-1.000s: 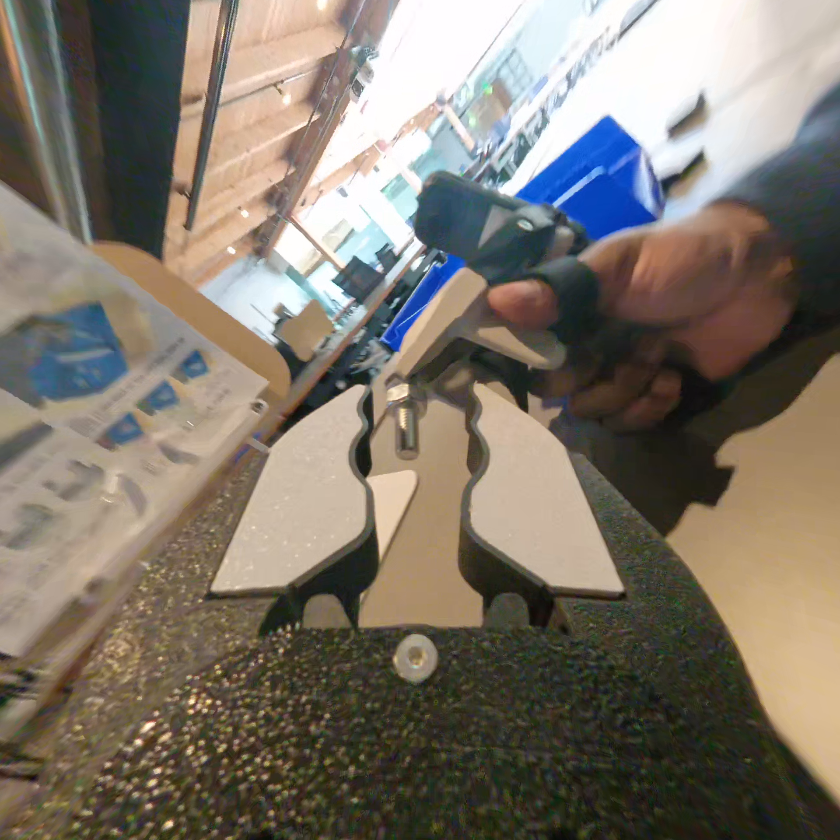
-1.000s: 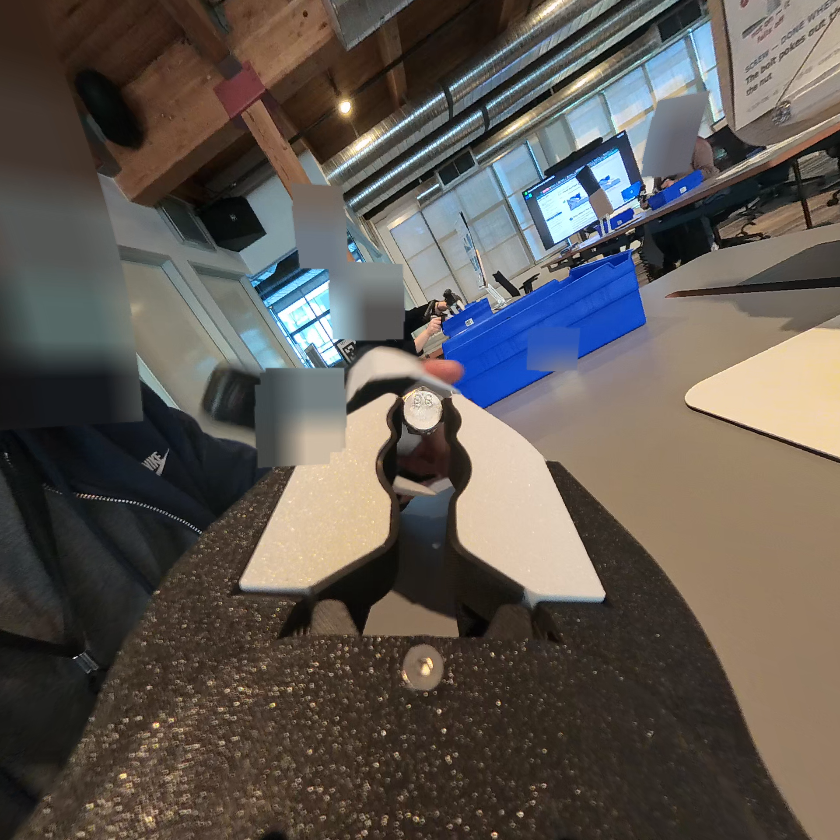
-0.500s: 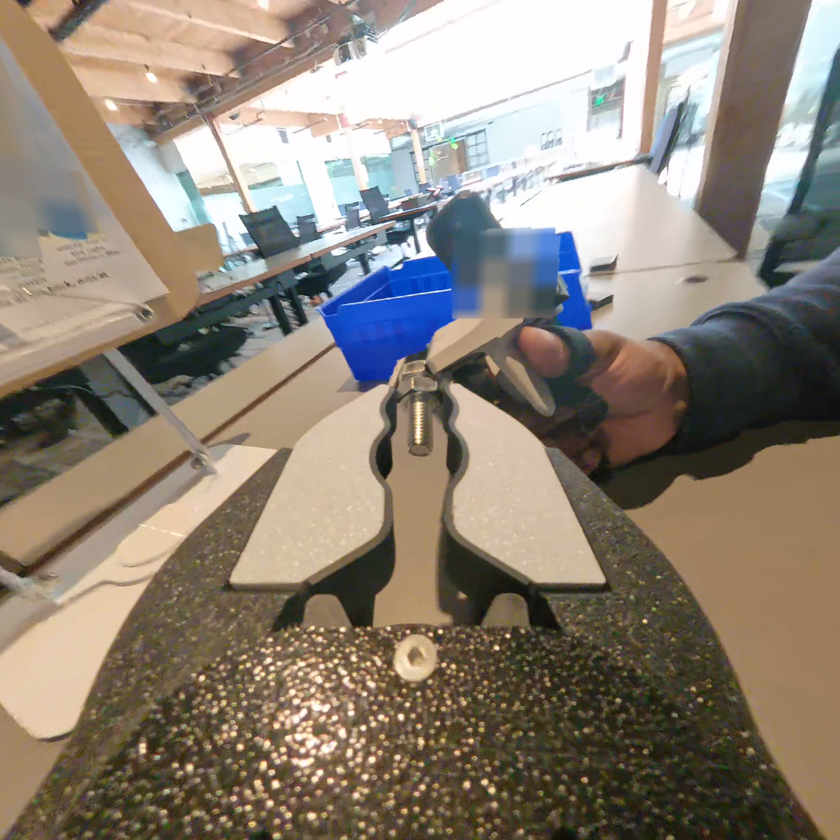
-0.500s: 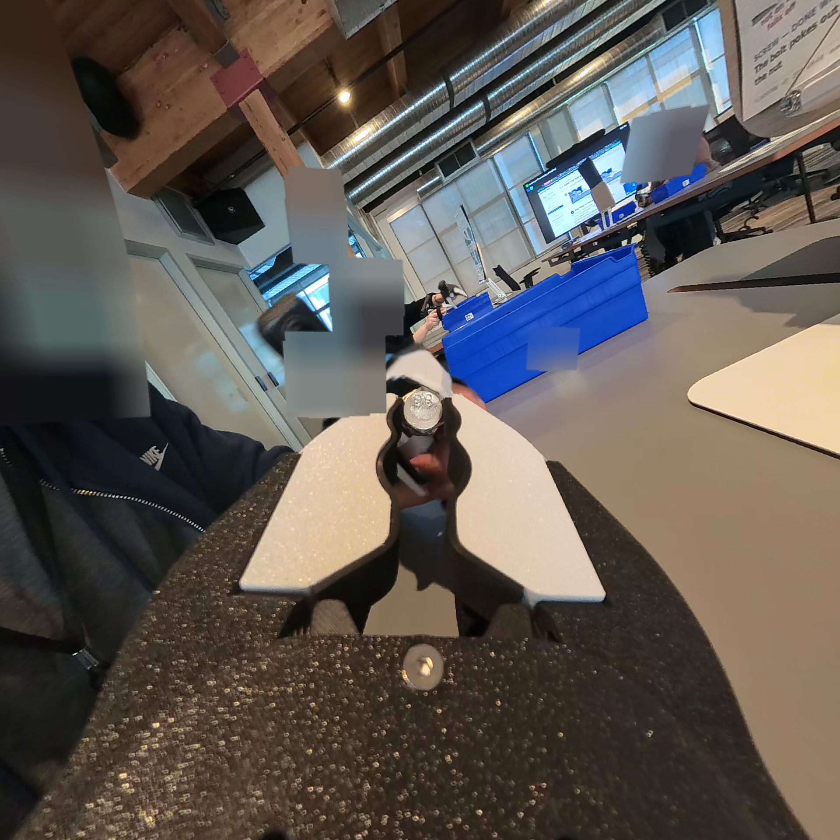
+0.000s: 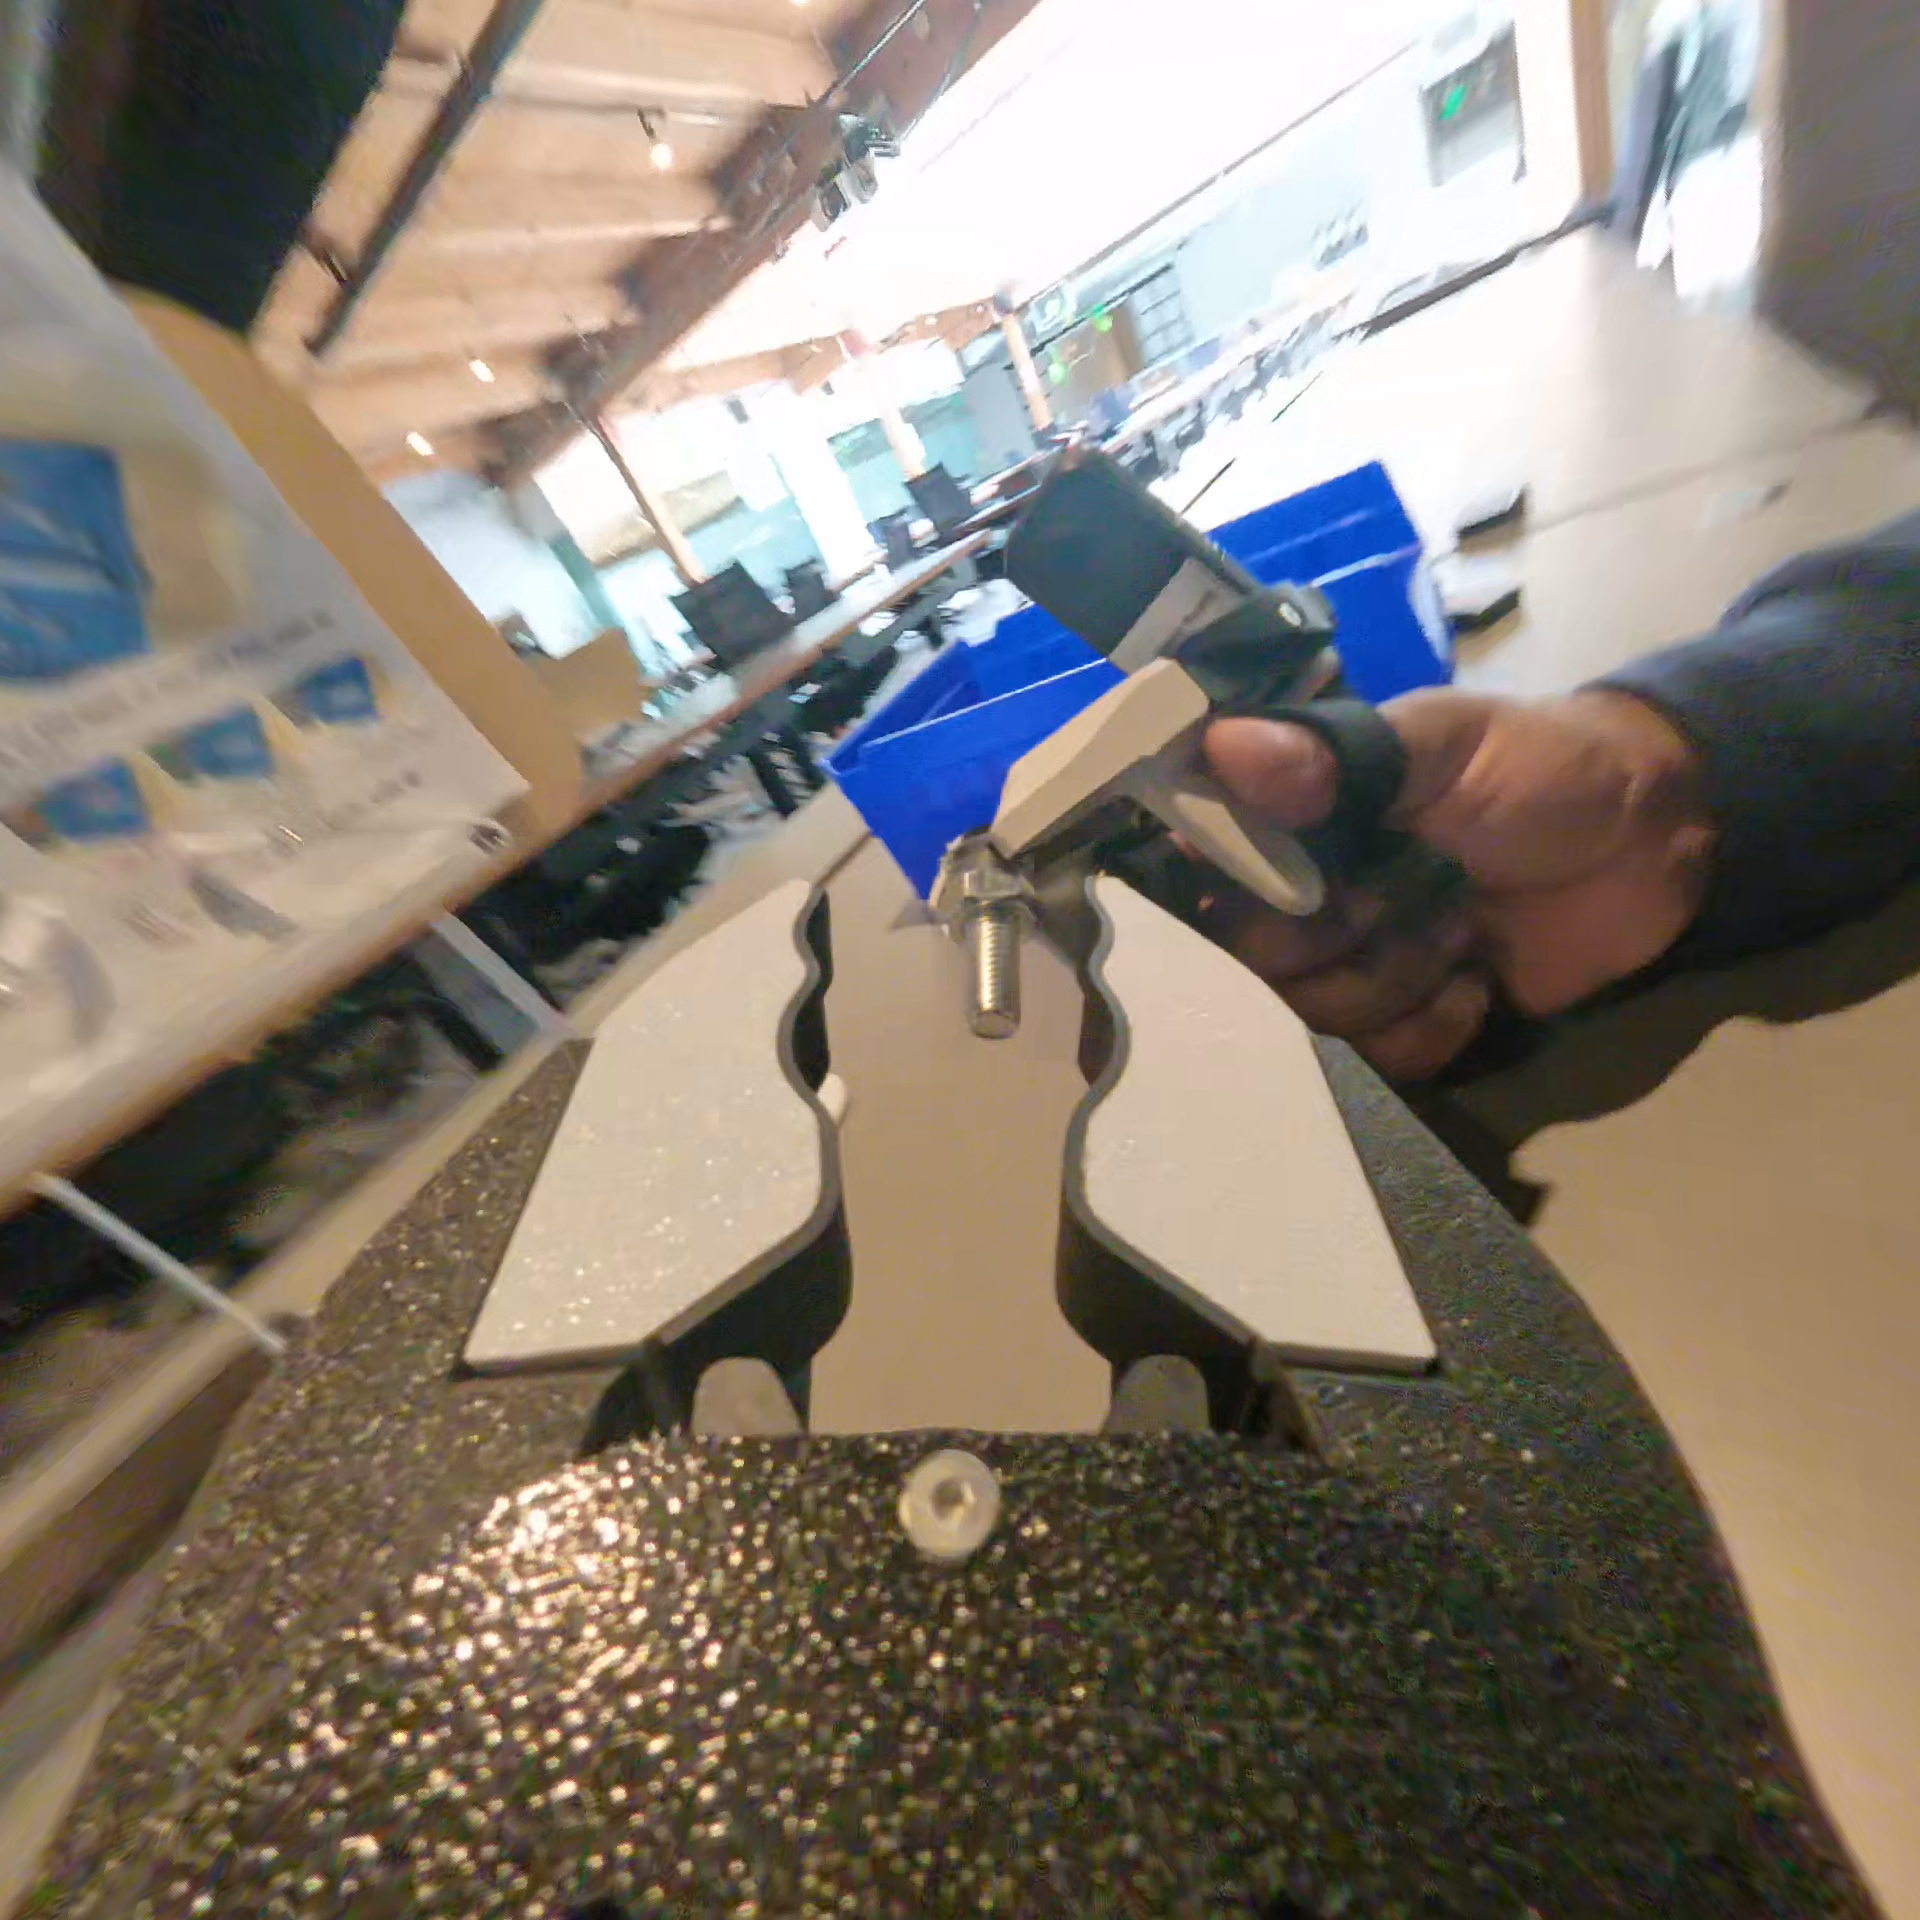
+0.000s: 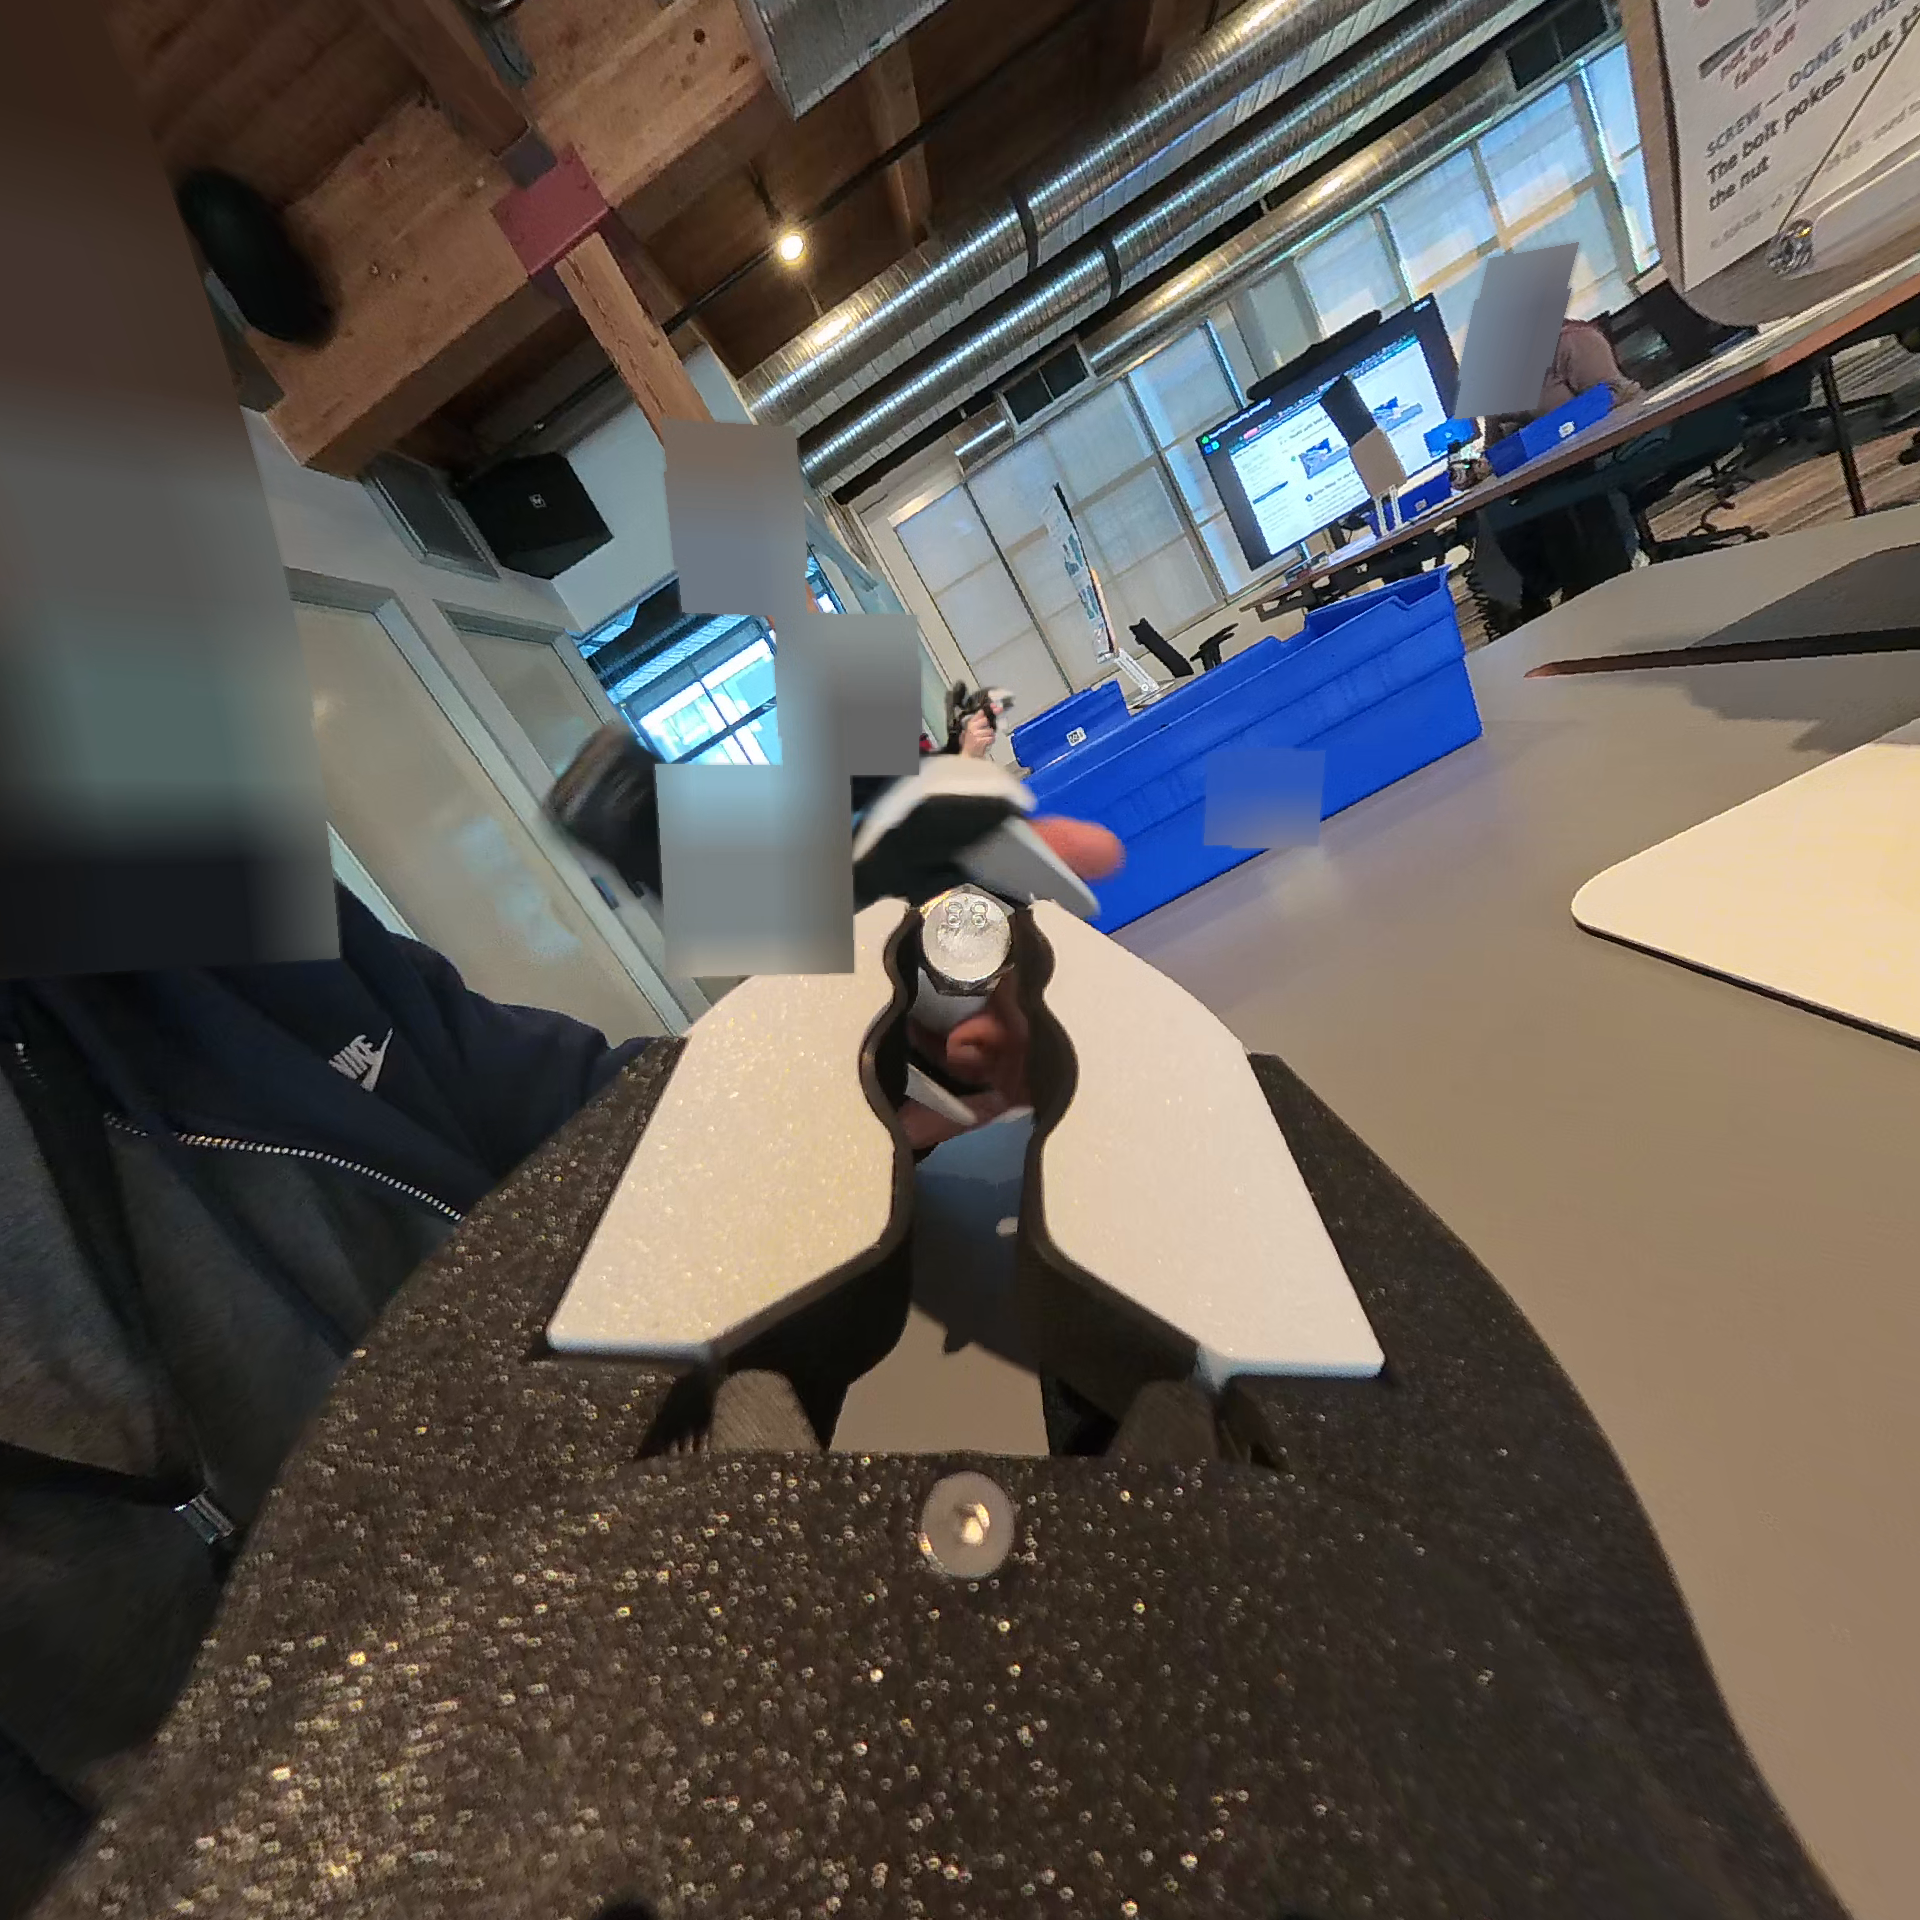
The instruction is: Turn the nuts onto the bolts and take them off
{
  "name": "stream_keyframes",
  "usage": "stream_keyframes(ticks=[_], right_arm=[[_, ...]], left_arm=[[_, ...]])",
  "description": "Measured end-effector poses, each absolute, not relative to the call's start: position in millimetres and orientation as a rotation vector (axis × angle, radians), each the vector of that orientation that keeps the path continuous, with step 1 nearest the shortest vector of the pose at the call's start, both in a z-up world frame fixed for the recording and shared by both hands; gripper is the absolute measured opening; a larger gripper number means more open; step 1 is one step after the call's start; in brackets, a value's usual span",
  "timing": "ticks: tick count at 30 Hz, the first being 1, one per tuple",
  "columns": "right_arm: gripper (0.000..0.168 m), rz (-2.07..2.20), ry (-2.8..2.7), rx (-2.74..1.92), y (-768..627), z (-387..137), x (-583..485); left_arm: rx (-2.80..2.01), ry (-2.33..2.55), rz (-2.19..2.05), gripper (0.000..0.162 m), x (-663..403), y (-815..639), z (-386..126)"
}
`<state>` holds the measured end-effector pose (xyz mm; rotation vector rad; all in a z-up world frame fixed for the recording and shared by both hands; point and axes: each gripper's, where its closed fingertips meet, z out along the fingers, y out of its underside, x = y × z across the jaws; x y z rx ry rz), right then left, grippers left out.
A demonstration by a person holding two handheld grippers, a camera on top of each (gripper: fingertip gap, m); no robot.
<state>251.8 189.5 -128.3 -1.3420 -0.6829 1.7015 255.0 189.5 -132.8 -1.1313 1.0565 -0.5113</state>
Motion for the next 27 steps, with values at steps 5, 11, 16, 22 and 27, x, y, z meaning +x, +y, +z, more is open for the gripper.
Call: stream_keyframes(ticks=[5, 11, 16, 22, 27], right_arm=[[0.016, 1.703, -0.68, -1.342, 190, -128, 252], [0.016, 1.697, -0.689, -1.348, 189, -129, 251], [0.016, 1.693, -0.687, -1.354, 190, -130, 250], [0.016, 1.693, -0.689, -1.354, 190, -130, 250], [0.016, 1.699, -0.679, -1.349, 190, -130, 252]], left_arm=[[-1.28, 0.947, -0.852, 0.04, 255, 192, -136], [-1.358, 0.912, -1.014, 0.024, 260, 190, -142], [-1.28, 1.012, -0.749, 0.017, 261, 189, -143], [-0.892, 1.253, 0.104, 0.024, 259, 190, -144], [-1.01, 1.13, -0.24, 0.045, 257, 188, -133]])
